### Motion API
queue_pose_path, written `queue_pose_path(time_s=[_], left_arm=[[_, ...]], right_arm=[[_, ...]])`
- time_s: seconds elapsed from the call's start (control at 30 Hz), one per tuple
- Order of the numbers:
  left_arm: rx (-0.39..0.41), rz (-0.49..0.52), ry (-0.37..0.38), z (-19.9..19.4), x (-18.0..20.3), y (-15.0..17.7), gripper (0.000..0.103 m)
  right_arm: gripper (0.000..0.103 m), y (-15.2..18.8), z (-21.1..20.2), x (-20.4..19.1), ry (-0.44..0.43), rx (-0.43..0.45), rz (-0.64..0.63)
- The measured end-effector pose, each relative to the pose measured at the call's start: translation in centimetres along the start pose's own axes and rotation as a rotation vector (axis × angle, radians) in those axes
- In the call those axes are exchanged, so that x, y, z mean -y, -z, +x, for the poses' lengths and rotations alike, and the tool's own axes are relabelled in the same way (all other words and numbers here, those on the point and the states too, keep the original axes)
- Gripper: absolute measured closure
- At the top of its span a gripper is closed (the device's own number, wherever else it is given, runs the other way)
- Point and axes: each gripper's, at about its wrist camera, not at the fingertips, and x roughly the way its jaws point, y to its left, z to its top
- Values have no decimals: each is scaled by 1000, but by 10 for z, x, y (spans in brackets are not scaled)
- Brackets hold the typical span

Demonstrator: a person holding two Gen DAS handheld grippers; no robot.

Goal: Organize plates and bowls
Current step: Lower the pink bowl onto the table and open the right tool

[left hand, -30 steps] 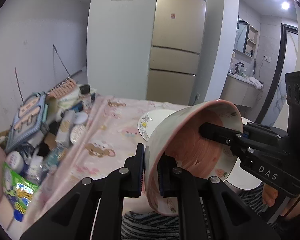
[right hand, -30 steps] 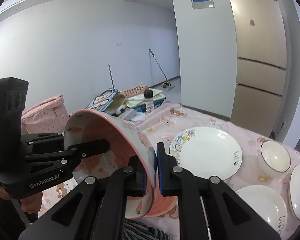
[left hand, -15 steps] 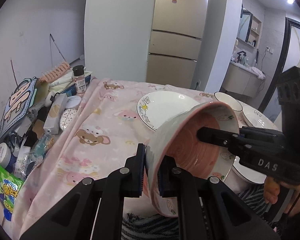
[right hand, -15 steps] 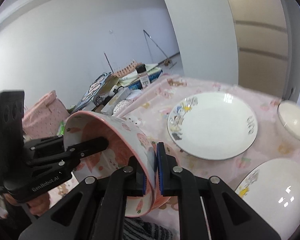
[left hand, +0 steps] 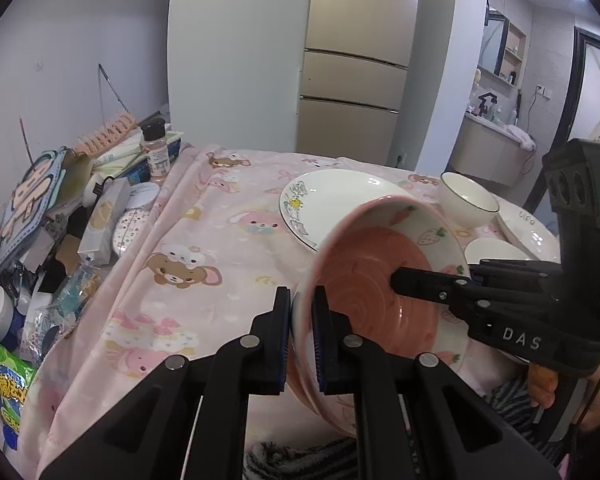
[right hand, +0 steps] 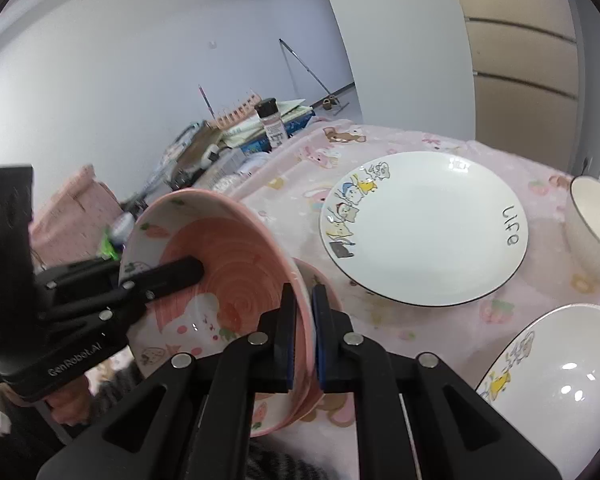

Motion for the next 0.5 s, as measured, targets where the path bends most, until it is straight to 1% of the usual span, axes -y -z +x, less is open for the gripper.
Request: queue_pose_path(time_s=[0.07,0.1,0.17,0.27,0.37,0.43,0.5], left_arm=[[-2,9,-20,3,1,3,92],[-1,9,-25,5,0,4,92],[1,3,-22,6,-3,6,92],[18,2,-30,5,-4,7,93],[40,36,-55,2,1,8,93],[44,54,-64,3,4,9,93],[49,73,-66,4,8,10,93]], right_arm=[[96,1,2,-5,40,6,-42],[96,1,2,-6,44,6,-53],[96,1,1,-6,50,11,-65],[95,2,2,-11,100,18,-112],[93,2,2,-14,113,27,-132],[93,3,3,-17,153,32,-163],[91,4,2,-18,161,33,-175]])
